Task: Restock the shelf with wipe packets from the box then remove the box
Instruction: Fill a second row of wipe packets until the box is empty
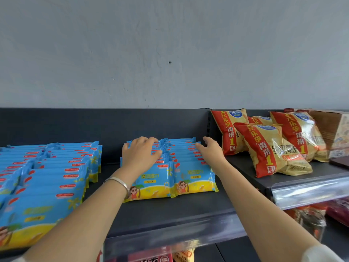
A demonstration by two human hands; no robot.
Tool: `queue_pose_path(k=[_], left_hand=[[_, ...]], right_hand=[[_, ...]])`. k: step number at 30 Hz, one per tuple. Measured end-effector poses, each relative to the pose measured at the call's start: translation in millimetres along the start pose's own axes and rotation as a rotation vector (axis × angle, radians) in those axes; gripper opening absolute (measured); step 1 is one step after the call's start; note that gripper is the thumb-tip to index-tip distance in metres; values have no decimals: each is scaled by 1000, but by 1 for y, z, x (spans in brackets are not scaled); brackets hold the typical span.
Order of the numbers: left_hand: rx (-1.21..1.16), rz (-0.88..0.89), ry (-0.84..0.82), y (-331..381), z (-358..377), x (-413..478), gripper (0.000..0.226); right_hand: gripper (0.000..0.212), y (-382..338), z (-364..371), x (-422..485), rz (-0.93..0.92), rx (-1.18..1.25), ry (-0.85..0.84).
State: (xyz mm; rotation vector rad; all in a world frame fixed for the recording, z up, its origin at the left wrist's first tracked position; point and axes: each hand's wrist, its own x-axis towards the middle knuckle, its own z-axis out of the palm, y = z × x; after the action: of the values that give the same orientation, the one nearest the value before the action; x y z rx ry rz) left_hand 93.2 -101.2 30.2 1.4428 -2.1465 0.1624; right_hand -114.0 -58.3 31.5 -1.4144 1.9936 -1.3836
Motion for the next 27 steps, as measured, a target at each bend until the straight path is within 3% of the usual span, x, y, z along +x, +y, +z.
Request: queue_pose_path(k=[3,8,18,27], left_hand=[[-12,-86,-50,3,2,16,36],[-13,-225,-128,4,15,36,37],[117,-357,-312,1,23,47,48],[120,-371,-257,3,27,44,47]], right_hand=[[56,2,-3,14,184,269,-74],[60,16,-2,32,306,416,-170],[29,25,2,39,264,498,-289],[38,28,7,38,201,484,-284]])
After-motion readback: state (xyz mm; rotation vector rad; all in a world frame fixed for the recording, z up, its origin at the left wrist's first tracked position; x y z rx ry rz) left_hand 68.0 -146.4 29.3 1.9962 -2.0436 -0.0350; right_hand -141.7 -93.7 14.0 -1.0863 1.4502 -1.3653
